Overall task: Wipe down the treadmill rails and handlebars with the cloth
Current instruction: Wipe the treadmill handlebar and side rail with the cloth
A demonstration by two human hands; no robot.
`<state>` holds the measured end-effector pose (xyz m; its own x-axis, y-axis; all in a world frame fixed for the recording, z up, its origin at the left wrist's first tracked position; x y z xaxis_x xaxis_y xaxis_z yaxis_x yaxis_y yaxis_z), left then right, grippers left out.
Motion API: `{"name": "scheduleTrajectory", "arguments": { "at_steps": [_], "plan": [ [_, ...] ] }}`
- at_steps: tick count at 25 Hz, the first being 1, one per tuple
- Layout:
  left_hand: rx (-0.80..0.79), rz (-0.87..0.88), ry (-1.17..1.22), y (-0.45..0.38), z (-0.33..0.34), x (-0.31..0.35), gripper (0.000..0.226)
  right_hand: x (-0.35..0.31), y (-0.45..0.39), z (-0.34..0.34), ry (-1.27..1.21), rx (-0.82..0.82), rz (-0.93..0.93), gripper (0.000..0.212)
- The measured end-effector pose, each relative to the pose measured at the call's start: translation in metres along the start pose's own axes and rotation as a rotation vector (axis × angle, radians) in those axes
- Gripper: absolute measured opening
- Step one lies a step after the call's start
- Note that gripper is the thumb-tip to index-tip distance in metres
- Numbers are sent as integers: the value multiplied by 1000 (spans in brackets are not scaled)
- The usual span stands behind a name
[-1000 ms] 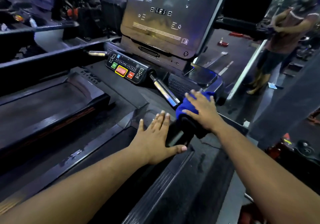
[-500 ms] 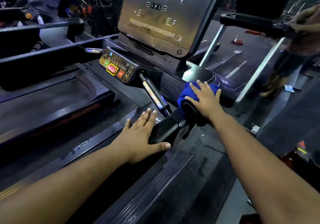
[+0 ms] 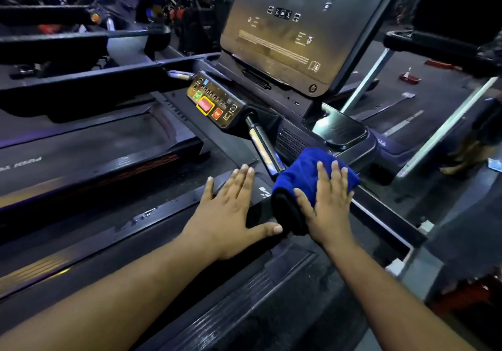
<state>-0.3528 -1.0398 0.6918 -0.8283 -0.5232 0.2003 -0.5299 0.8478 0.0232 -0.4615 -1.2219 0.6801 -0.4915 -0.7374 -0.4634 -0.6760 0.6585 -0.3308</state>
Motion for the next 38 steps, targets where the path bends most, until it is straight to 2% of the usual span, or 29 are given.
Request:
{"name": "scheduleTrajectory", "arguments": {
  "at_steps": [2,5,6,8,9,11,12,13,14,15,18,20,22,24,26,27,28,29,30,33,35,38],
  "plan": [
    [-2,26,-25,-3,1,3,116,-11,-3,1,69,-48,-2,72],
    [-23,31,-42,-3,2,4,114,-54,-25,-8,114,-13,-203,44],
    [-23,31,-51,-2,2,4,114,-63,-35,-8,87,-26,-214,39],
    [-5,26,-62,-2,-1,5,112,-72,-54,3,82,-125,-118,37],
    [5,19,-58,-1,-2,4,111,-70,-59,13,153,-210,-44,43],
    [-9,12,-43,7,-1,0,110,-60,-54,26,348,-385,54,83],
    [-26,11,-44,14,1,-3,110,-54,-46,25,388,-425,85,101],
    [-46,11,-52,19,5,-7,110,-48,-39,22,379,-427,101,109],
    [-67,12,-65,24,7,-9,112,-44,-34,15,348,-407,106,106],
    [-82,11,-68,26,9,-12,113,-43,-34,10,334,-362,94,94],
    [-130,8,-8,22,14,-13,115,-61,-56,6,356,-187,1,46],
    [-135,4,14,17,13,-12,114,-81,-87,18,257,-161,-17,34],
    [-120,2,7,18,11,-12,114,-106,-113,30,85,-143,-64,32],
    [-109,-7,12,22,11,-13,114,-109,-121,35,-63,-164,-81,43],
    [-105,-14,29,24,10,-14,114,-86,-105,52,167,-400,-27,90],
    [-105,-15,34,23,10,-15,113,-67,-96,58,329,-477,15,108],
    [-102,-15,37,22,11,-16,113,-53,-91,60,448,-500,60,116],
    [-101,-12,37,20,12,-15,114,-46,-94,63,482,-505,114,117],
    [-108,-7,36,19,13,-14,114,-51,-102,65,416,-489,146,115],
    [-135,-19,32,16,13,-16,115,-91,-136,76,106,-401,141,104],
    [-139,-31,30,18,10,-15,115,-101,-144,83,114,-470,54,103],
    [-130,-21,24,20,11,-12,115,-80,-115,84,272,-644,-169,95]
  ]
}}
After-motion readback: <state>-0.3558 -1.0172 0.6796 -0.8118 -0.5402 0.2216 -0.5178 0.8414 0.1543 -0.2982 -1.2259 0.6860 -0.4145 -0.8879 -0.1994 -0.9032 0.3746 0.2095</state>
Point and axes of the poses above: each hand's wrist, its own y-axis away from the middle knuckle, its own z-axis out of the palm, x = y × z, the point moved 9 cm from there along -y, towards the middle knuckle
